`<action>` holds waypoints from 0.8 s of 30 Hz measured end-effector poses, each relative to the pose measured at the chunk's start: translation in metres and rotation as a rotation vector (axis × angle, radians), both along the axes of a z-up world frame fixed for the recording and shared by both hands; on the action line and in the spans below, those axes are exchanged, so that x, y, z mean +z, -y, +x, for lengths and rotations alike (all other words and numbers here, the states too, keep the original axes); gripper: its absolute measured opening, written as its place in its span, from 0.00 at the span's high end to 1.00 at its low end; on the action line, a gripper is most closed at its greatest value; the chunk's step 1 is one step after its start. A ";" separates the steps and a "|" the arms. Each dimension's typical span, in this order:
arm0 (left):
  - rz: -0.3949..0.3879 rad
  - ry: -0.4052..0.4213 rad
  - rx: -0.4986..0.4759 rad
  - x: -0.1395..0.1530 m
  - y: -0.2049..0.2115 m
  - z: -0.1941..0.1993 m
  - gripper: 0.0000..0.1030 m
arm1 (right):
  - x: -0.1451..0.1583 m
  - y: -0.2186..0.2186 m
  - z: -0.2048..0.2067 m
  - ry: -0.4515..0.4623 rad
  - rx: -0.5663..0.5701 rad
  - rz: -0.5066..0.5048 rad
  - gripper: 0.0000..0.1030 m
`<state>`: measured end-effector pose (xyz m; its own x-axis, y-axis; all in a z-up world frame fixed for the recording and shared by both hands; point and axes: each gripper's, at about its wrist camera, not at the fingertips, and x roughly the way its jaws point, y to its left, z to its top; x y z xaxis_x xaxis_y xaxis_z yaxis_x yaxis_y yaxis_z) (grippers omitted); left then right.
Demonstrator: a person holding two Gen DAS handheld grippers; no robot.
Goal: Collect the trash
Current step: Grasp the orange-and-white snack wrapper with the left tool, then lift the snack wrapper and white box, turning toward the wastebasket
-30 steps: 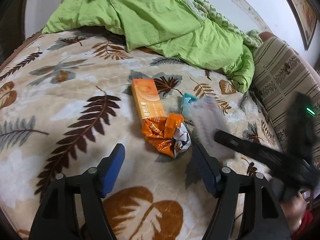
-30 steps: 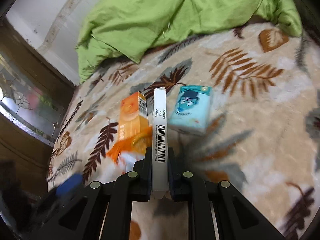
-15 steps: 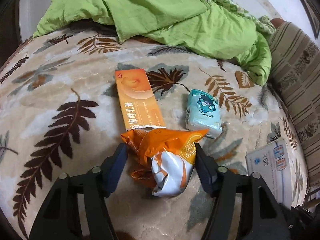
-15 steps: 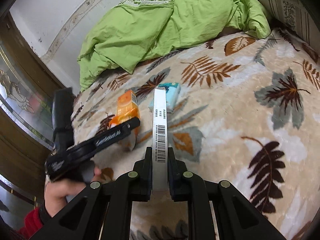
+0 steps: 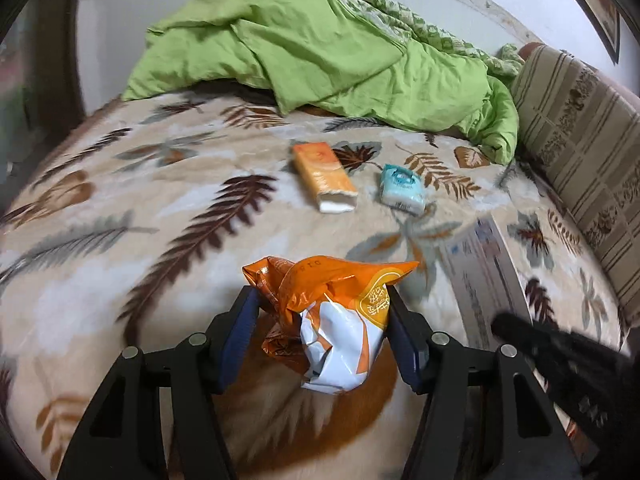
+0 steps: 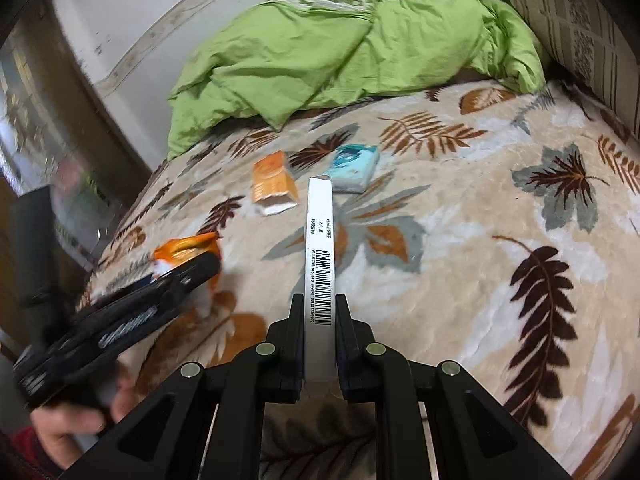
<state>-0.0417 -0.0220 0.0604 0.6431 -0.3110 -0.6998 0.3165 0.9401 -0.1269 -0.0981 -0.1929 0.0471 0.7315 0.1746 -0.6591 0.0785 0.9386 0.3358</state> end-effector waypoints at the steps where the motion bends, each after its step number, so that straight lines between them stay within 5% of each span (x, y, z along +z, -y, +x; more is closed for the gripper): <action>1: 0.008 0.000 0.007 0.000 -0.003 -0.010 0.41 | 0.002 -0.004 -0.004 0.013 0.008 -0.018 0.87; 24: 0.074 0.125 -0.021 0.045 -0.010 -0.109 0.40 | 0.047 -0.036 -0.095 0.064 0.039 -0.040 0.87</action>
<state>-0.1507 -0.0116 0.1050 0.7207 -0.2760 -0.6360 0.3453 0.9384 -0.0159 -0.1927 -0.1571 0.0938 0.7656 0.1785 -0.6181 0.0213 0.9532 0.3016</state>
